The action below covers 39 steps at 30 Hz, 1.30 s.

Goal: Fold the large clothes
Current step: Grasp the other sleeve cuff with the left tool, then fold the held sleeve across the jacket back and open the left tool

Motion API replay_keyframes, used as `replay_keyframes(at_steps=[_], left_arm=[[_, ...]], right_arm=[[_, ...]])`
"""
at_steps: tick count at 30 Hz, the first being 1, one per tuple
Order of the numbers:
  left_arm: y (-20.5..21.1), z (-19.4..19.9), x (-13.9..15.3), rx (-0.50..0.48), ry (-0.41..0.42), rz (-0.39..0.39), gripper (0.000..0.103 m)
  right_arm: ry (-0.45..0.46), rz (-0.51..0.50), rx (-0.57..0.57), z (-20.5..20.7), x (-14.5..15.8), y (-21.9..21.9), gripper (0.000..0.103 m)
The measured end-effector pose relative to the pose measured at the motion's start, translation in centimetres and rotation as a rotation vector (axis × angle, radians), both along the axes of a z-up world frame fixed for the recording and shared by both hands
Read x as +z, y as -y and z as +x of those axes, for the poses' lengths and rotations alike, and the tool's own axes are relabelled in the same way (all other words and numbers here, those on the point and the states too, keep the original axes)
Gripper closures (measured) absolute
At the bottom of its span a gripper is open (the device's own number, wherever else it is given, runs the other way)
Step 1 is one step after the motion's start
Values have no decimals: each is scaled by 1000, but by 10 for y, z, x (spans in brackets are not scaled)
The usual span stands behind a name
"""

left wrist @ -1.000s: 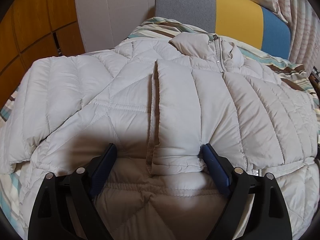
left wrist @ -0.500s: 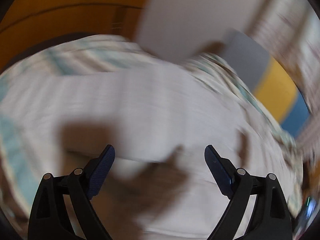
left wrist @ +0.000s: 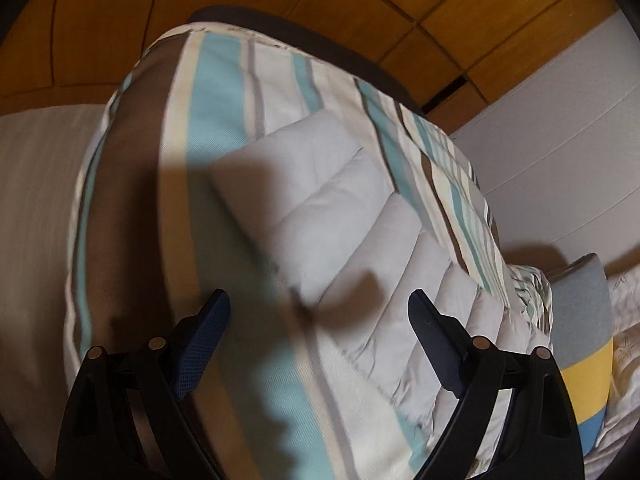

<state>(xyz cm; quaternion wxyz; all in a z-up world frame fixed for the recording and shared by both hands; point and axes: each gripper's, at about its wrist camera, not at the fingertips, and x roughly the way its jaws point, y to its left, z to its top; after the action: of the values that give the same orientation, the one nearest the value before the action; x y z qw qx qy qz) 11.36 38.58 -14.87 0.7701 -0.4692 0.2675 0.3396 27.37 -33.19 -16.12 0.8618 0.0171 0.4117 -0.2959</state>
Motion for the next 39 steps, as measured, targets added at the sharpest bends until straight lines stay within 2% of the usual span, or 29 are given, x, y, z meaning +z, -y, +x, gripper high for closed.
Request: replay_keyframes(at_steps=[3,4,5,6,8,10,15,20,23,28,32,39], left_arm=[[-4,14,-2,2,-41,38,21],[-6,16,-3,15,-60,54,28],[-6,18,-4,23,-72,68,41],[-5,22,-4,29,-97,86,48],[-4,32,-7,32,-180,137,88],[-3,36,-9,22,-157,138,95],[10,22,3,87,-80,152,98],[49,27,45,46,20,314,98],[83,37,71,-41,79,403,98],[140,61,94,-206,150,487,98],[191,78,105,-353,193,548,98],[273,102,111,-568,212,607,98]], right_arm=[[0,-1,0,0,0,0,2],[0,-2,0,0,0,0,2],[0,-2,0,0,0,0,2],[0,-1,0,0,0,0,2],[0,0,0,0,0,0,2],[1,0,0,0,0,0,2],[1,-3,0,-1,0,0,2],[4,-1,-2,-1,0,1,2],[6,3,-3,-1,-1,1,2],[8,11,-4,-1,-1,2,2],[10,16,-5,-1,-1,2,2],[12,18,-5,-1,-1,2,2]])
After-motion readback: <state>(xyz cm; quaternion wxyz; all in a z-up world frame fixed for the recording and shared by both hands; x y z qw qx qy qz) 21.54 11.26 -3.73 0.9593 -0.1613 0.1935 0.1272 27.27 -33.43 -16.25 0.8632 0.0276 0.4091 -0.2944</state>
